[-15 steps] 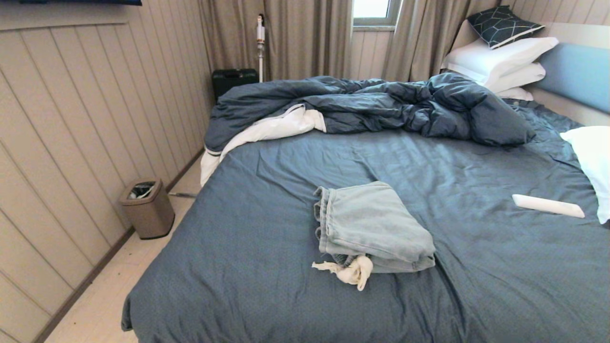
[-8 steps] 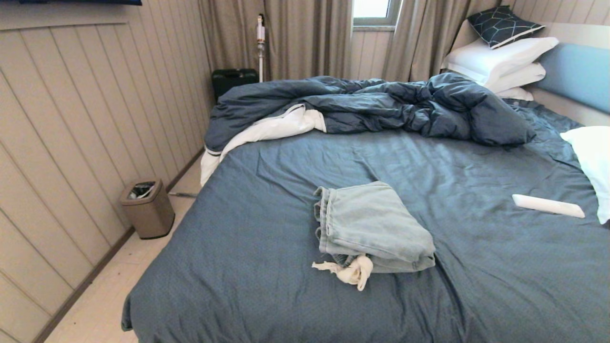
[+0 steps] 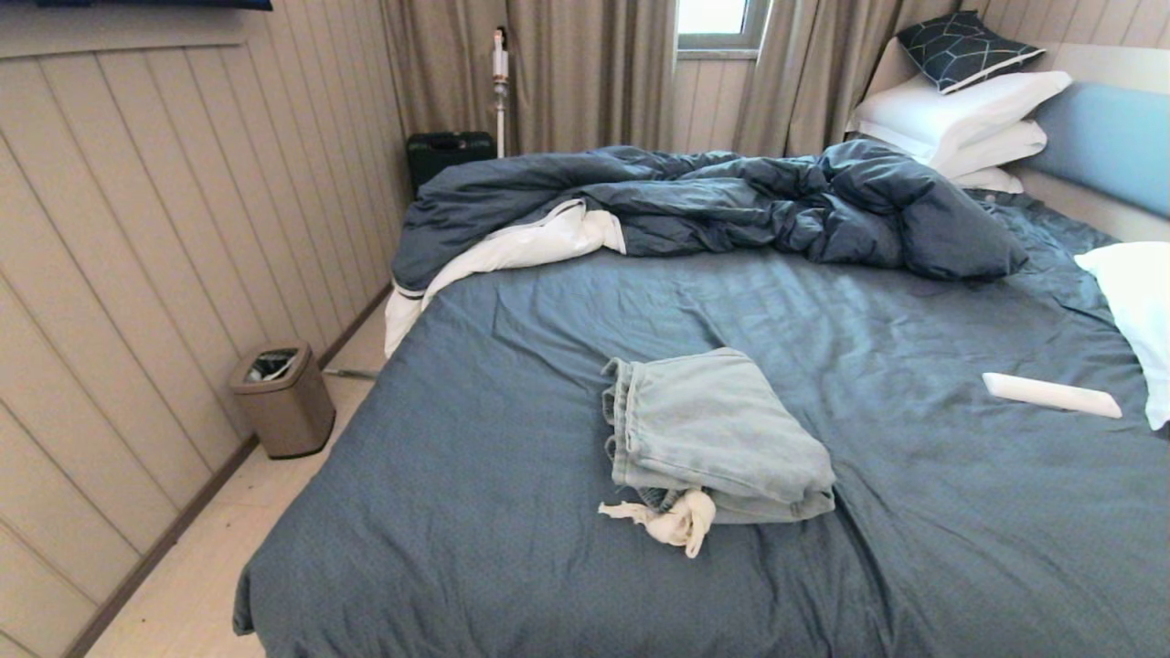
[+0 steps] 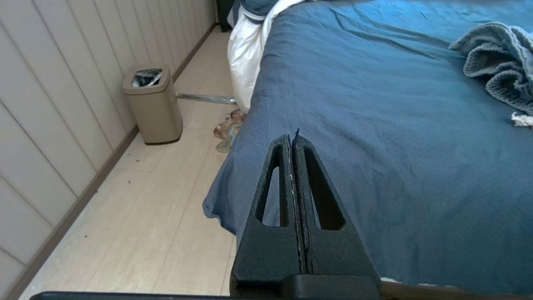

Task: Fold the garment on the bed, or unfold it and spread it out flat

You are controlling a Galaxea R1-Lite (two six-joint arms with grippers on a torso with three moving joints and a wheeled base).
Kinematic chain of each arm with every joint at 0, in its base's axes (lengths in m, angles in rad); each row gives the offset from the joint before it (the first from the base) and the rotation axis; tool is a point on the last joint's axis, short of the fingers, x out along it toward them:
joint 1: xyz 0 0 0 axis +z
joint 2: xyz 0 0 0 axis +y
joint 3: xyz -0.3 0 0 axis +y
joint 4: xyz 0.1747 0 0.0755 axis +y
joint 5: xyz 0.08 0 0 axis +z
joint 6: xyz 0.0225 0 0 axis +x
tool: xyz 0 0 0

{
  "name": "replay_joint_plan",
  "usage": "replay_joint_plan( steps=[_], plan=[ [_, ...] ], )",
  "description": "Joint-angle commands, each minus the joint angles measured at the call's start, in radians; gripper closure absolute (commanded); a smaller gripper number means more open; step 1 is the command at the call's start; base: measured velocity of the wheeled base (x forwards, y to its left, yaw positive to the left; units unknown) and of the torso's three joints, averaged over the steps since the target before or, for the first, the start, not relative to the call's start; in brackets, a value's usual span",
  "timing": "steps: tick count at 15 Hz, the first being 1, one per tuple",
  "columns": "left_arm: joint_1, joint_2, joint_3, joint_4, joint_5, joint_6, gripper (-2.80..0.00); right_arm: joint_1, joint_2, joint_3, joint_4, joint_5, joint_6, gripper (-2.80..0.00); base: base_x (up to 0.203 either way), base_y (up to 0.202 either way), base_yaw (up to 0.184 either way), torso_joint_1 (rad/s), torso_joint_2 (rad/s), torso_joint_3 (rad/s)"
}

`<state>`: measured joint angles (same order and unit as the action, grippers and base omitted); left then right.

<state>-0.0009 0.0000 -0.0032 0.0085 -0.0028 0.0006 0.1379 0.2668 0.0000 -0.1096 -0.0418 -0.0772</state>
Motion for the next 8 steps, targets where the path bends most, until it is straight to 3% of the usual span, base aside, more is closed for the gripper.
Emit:
replay_joint_plan(
  steps=[1, 3, 8],
  plan=[
    [-0.001, 0.002, 0.000, 0.001, 0.000, 0.002, 0.00, 0.013, 0.003, 0.000, 0.044, 0.033, -0.005, 0.00, 0.000, 0.000, 0.000, 0.000, 0.00, 0.000],
    [-0.001, 0.002, 0.000, -0.001, 0.000, 0.001, 0.00, 0.017, 0.004, 0.000, 0.118, 0.042, 0.002, 0.00, 0.000, 0.000, 0.000, 0.000, 0.00, 0.000],
    [-0.001, 0.002, 0.003, -0.001, 0.001, -0.002, 0.00, 0.016, 0.003, 0.000, 0.122, 0.039, 0.031, 0.00, 0.000, 0.000, 0.000, 0.000, 0.00, 0.000]
  ],
)
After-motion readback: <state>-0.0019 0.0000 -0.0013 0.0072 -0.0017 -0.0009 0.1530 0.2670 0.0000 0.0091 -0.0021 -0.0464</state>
